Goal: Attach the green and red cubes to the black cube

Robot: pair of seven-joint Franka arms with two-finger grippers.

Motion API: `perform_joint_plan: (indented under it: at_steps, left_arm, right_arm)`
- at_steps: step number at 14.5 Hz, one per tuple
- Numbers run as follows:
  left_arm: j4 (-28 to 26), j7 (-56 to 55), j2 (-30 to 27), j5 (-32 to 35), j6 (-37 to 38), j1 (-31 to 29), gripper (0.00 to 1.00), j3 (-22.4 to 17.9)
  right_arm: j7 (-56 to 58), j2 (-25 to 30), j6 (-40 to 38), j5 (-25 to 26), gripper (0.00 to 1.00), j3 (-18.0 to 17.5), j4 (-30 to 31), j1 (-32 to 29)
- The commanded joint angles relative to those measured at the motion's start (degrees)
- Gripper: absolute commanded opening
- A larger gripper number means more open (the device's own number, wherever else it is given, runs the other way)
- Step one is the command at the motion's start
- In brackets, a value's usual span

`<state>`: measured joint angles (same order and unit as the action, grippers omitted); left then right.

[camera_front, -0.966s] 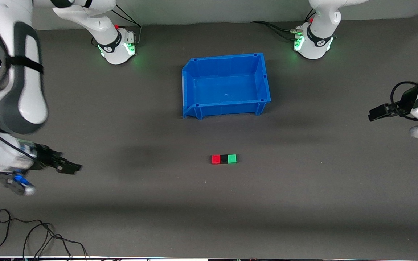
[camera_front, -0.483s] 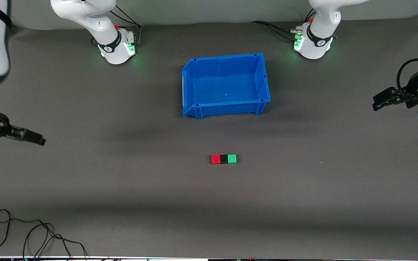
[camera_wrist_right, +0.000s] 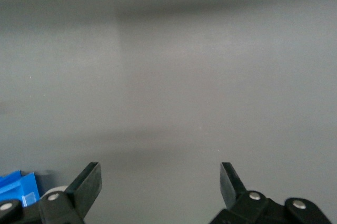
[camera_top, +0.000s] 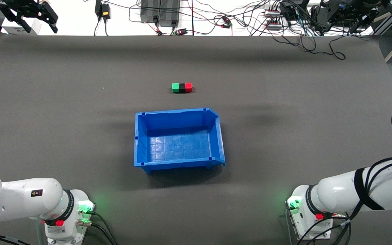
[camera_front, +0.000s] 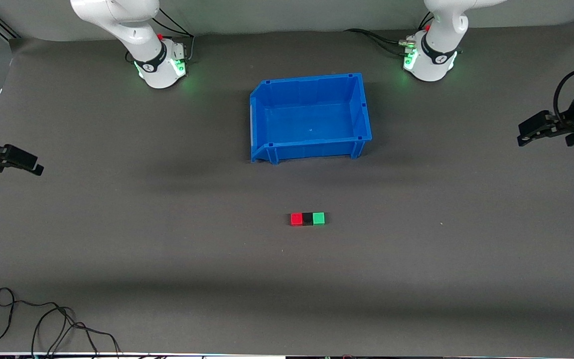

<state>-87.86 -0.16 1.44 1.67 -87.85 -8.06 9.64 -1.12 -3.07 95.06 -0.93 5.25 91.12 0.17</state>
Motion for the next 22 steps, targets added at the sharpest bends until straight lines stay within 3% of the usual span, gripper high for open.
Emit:
perform_joint_plan:
  at_steps: [1, 11, 22]
  left_arm:
    - [2.34, 1.13, 1.11, 2.55, 0.93, -0.11, 1.0, 0.21]
    - [2.34, 1.22, 3.31, -2.27, 1.89, -0.73, 1.0, -0.32]
    - [3.57, 1.3, 3.31, 1.76, 0.93, -0.73, 1.0, -0.32]
  right_arm:
    - [2.43, 2.01, 0.56, 1.54, 1.0, -1.21, 2.05, -0.26]
    - [2.26, 1.75, 0.47, 0.58, 1.0, -0.94, 1.52, -0.26]
    - [2.35, 1.13, -2.16, 0.58, 1.0, -1.12, -0.15, -0.26]
